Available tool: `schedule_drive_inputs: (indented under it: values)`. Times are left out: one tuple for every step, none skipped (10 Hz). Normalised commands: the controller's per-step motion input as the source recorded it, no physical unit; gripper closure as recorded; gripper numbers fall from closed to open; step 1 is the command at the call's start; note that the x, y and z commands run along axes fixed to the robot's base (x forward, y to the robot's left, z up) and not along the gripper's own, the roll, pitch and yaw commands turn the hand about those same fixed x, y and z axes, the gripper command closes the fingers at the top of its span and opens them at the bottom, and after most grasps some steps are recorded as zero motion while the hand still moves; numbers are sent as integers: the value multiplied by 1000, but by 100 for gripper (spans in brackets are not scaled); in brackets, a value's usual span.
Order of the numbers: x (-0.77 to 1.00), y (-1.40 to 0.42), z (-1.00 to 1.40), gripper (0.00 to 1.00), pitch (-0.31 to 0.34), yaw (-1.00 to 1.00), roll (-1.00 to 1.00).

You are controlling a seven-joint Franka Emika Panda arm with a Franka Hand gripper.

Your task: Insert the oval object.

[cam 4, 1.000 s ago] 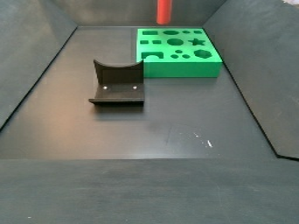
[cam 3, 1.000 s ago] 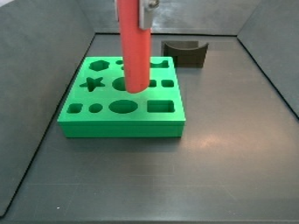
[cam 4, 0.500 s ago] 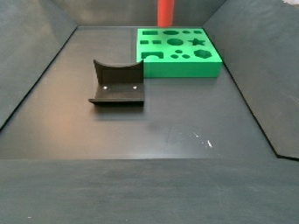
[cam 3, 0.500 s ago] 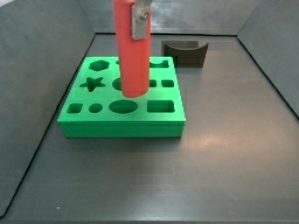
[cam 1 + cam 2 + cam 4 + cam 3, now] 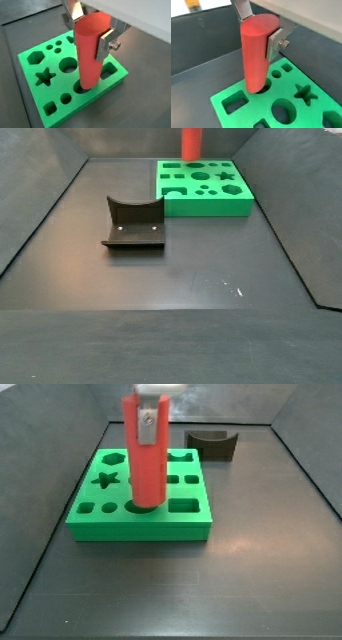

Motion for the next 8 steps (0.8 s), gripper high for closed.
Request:
schedule_drive_inputs:
  values:
    - [-203,83,-186,100,0,-706,19]
    - [-186,80,-174,100,0,-566,19]
    - [-220,0,-180,100,0,-463,0]
    - [0,0,-226,100,-3,-471,-4]
    - [109,0,-237,100,-26,-397,-7]
    - [160,0,-280,100,-20,-366,0]
    - [249,0,-351,100,-24,-326,0]
    - [274,0,-389,100,-54,-303,27]
